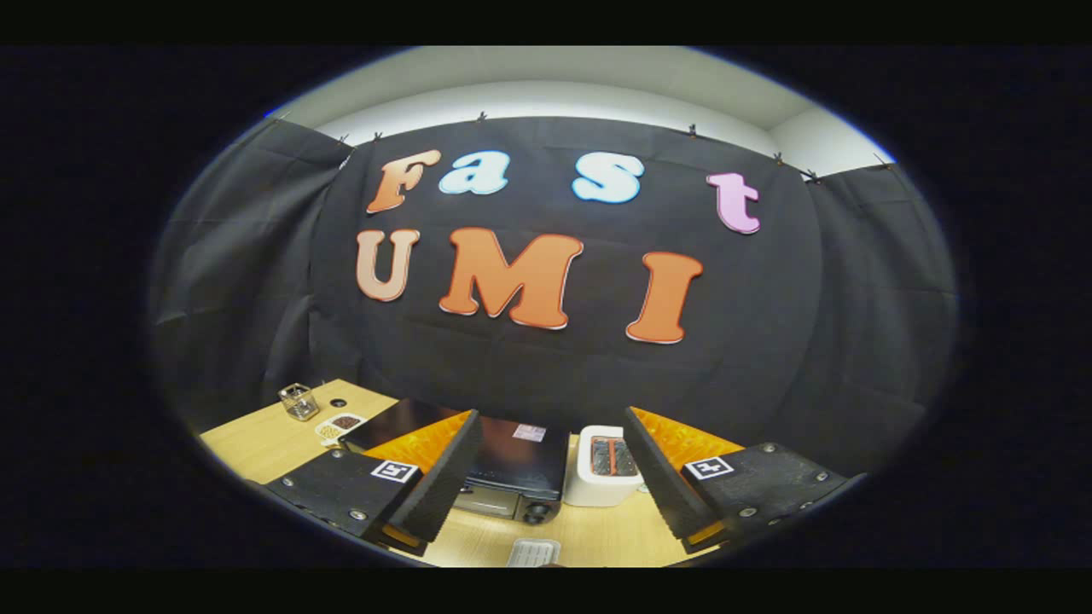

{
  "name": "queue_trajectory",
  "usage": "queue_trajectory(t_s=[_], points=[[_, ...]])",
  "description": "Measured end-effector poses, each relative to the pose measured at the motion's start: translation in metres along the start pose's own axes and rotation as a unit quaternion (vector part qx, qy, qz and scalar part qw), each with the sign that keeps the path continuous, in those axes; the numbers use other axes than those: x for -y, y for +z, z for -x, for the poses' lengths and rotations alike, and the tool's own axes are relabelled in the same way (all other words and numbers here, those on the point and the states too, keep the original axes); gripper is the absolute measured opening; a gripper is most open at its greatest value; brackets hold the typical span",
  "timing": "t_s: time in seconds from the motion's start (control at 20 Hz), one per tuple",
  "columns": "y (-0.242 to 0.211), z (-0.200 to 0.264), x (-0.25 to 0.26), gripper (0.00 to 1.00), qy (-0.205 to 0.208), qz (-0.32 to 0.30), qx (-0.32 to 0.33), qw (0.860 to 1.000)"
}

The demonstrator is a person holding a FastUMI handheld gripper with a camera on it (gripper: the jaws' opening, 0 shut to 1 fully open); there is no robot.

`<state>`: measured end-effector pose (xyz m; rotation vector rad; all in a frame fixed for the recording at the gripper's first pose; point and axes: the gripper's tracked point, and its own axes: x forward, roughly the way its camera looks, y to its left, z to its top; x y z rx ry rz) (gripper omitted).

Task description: Open the toaster oven, put the food inside, and close the toaster oven door.

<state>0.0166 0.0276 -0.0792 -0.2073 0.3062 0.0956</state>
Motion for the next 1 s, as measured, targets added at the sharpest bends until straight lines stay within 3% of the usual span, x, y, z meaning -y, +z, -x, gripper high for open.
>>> queue_trajectory(t_s=[0.4,1.0], points=[[0.054,0.022,0.041,0.98,-0.030,-0.008,0.068,0.997],[0.084,0.039,0.041,0.99,-0.036,-0.014,0.116,0.992]])
